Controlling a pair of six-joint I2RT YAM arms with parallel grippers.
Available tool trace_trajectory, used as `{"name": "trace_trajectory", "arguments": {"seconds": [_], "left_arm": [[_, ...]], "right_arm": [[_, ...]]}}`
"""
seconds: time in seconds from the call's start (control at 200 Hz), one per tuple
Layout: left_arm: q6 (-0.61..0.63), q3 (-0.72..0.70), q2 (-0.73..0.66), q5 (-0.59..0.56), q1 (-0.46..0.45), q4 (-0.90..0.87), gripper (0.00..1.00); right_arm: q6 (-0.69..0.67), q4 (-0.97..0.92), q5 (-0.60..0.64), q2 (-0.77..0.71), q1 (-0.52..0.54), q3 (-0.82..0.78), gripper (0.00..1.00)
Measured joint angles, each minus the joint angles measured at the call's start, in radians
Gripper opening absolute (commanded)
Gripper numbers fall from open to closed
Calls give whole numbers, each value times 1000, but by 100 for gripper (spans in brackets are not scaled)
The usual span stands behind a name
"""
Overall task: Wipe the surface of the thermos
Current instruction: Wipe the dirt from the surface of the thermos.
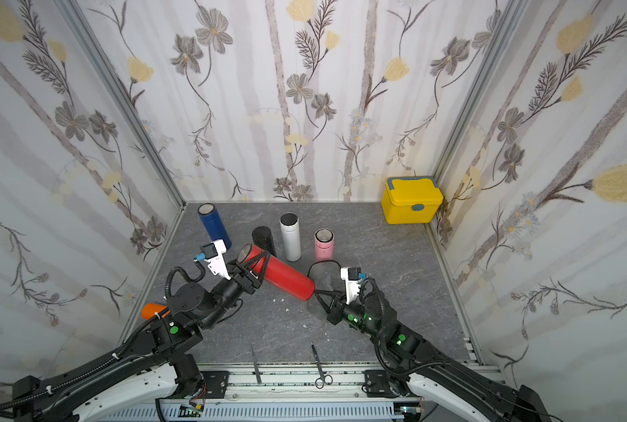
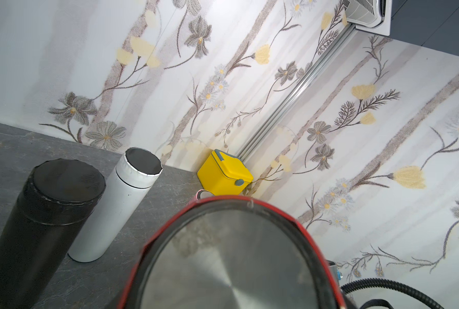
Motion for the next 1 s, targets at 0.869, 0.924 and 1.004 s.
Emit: {"name": "trace_trajectory", "arguments": {"seconds": [0.869, 0.924, 1.004], "left_arm": [[-25, -8, -85, 32, 43, -61, 0], [-33, -8, -92, 36, 45, -51, 0], [-47, -8, -92, 38, 48, -37, 0]], "right_arm": [[10, 43, 98, 77, 72, -112, 0], [21, 35, 106, 77, 72, -120, 0], [27, 42, 105, 88, 72, -116, 0]]}}
